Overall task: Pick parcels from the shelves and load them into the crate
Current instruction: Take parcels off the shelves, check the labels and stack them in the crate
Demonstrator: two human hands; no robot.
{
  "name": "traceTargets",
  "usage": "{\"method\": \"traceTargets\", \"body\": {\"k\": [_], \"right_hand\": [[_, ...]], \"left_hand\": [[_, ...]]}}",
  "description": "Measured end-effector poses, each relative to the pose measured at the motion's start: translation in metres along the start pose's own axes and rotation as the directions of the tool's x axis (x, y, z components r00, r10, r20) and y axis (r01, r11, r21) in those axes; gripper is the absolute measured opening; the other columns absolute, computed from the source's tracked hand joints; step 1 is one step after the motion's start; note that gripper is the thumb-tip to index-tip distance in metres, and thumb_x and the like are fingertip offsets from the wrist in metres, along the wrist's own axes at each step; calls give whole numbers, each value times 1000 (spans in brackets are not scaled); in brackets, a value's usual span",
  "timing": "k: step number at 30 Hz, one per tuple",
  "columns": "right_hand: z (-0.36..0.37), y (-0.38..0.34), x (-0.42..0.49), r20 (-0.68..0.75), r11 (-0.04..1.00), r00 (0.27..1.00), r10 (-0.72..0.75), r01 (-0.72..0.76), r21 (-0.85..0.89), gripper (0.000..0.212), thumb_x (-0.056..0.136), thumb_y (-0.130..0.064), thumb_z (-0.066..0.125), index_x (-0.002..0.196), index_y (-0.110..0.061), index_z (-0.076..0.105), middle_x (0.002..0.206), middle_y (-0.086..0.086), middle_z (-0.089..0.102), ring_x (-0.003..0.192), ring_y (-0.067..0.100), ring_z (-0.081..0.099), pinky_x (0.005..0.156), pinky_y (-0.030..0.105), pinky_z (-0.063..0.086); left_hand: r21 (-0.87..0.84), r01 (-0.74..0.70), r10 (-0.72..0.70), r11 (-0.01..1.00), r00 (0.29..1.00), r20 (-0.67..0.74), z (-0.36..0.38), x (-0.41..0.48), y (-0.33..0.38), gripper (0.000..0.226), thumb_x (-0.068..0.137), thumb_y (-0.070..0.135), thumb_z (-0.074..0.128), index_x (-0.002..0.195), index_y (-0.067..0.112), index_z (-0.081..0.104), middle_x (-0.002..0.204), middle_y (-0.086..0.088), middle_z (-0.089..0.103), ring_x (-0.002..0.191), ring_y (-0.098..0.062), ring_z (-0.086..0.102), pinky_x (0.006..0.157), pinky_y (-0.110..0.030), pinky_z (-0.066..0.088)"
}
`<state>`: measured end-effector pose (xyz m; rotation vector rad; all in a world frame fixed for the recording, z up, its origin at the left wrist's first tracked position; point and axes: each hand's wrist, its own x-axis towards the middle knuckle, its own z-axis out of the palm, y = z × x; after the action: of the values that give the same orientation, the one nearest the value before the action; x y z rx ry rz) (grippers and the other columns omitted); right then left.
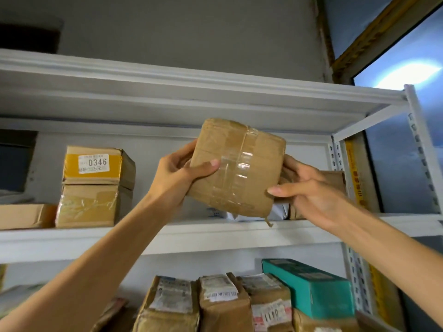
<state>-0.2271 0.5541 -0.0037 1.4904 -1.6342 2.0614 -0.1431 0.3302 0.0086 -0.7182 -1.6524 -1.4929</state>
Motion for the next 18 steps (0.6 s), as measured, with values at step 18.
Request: {"method": "traceTargets", "body": {"k": [18], "right_hand": [[24,-7,29,-68,993,997,-32,39,109,16,82,-21,67,83,-6,72,79,6,73,71,16,69,61,26,55]], "left_hand": [[470,-175,173,865,984,47,-31,-12,4,94,47,28,91,135,20,57,124,15,66,115,-4,61,89,-28,56]]}}
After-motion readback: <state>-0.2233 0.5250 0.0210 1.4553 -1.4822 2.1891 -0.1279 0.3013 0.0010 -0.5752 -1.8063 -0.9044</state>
